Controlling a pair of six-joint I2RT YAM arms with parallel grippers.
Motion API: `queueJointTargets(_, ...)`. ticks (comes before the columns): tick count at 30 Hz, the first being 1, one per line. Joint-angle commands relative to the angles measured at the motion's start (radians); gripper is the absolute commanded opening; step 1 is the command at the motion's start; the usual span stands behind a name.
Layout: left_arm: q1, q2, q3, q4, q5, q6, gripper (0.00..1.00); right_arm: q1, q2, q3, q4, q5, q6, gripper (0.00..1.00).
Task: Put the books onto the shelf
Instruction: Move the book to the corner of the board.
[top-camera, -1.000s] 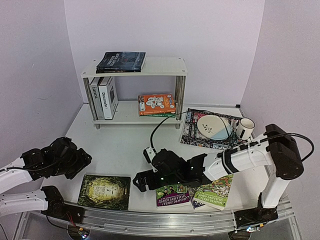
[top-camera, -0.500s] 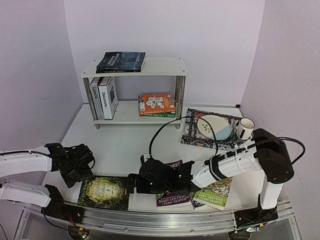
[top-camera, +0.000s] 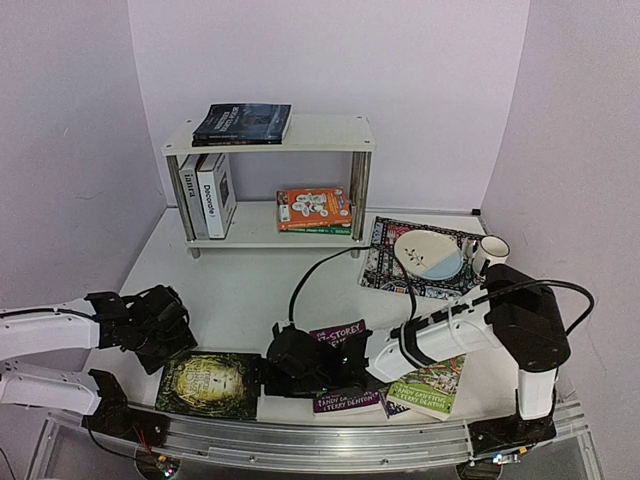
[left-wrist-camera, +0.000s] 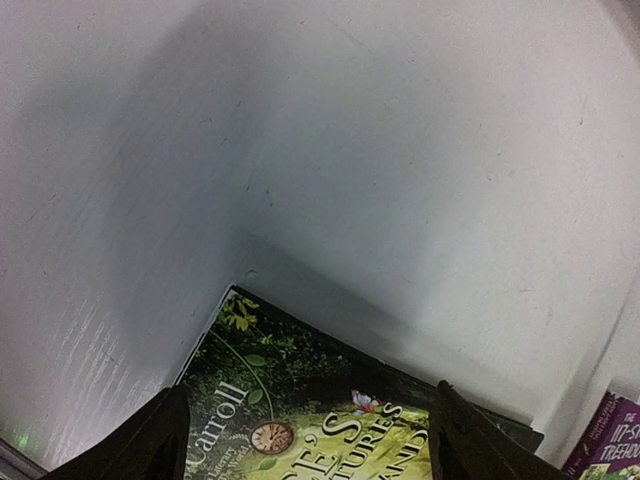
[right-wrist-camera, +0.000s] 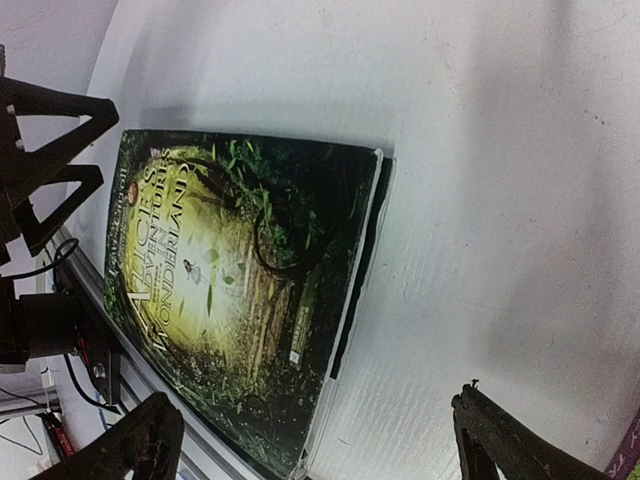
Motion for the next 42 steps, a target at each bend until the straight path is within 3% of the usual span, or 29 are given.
queueJointTargets(1,0.005,0.061,0.0,0.023,-0.002,0.023,0.84,0.002,0.031,0.057,-0.003,-0.034,0.013,0.95)
queueJointTargets(13,0.006,0.017,-0.043,0.105,0.064,0.118,0.88,0.002,0.1,0.109,0.043,-0.095,0.007,0.92)
queueJointTargets(20,0.006,-0.006,-0.054,0.081,0.028,0.144,0.95,0.002,0.122,0.122,0.075,-0.103,0.003,0.92)
queueJointTargets(35,0.006,0.059,-0.01,0.021,-0.028,0.157,0.99,0.002,0.133,0.14,0.076,-0.11,-0.009,0.94)
queueJointTargets(42,0.007,0.031,-0.056,0.15,0.09,0.122,0.98,-0.011,0.116,0.124,0.075,-0.067,-0.015,0.94)
